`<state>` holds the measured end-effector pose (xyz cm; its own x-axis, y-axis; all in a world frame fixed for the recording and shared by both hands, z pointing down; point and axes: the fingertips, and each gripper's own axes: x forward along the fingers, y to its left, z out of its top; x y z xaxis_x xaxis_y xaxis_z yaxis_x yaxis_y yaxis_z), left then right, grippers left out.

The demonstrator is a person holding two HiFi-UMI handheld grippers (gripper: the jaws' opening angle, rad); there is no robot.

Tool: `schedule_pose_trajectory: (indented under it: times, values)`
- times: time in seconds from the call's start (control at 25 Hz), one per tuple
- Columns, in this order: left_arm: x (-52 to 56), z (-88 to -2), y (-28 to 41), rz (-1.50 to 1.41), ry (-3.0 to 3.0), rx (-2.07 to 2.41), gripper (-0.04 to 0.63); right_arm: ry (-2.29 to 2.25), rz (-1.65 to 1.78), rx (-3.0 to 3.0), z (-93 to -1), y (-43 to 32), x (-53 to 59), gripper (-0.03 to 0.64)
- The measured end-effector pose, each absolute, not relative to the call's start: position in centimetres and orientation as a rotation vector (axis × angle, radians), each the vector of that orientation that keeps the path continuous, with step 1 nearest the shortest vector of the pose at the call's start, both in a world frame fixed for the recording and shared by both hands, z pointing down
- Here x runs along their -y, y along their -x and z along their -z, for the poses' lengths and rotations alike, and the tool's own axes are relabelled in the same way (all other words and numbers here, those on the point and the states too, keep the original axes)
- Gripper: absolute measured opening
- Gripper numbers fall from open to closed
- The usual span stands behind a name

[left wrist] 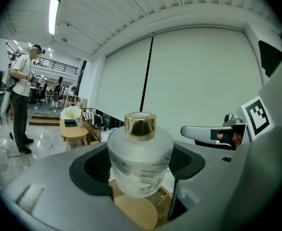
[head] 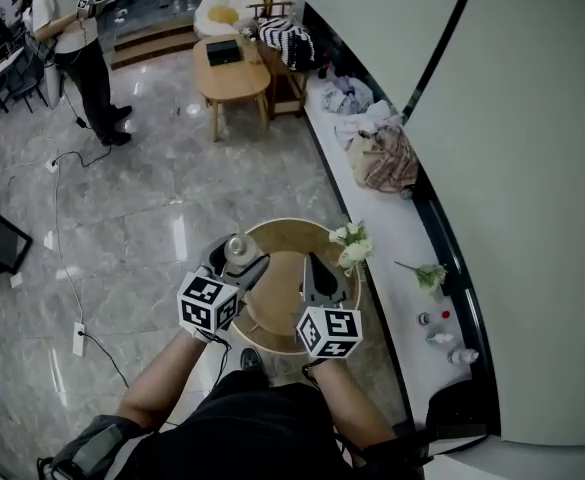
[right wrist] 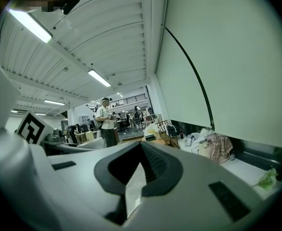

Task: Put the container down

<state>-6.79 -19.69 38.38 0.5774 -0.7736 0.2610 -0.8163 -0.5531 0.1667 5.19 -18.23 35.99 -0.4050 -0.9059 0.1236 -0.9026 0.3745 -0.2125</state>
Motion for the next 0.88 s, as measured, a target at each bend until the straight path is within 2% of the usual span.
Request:
schedule_pose_trajectory:
  times: [0.28, 0.88]
  values:
    - [22.2, -40.9, 7.9, -0.26, -2.545, 1.297, 0.339, 1.733, 0.42, -2.633, -38.4, -3.2, 19.9, 0.008]
    - [26.5, -48.4, 5.5, -0.369, -2.508, 1.37, 0.339, 1.7, 0.533, -2.693, -45.8, -4.6, 25.1, 0.008]
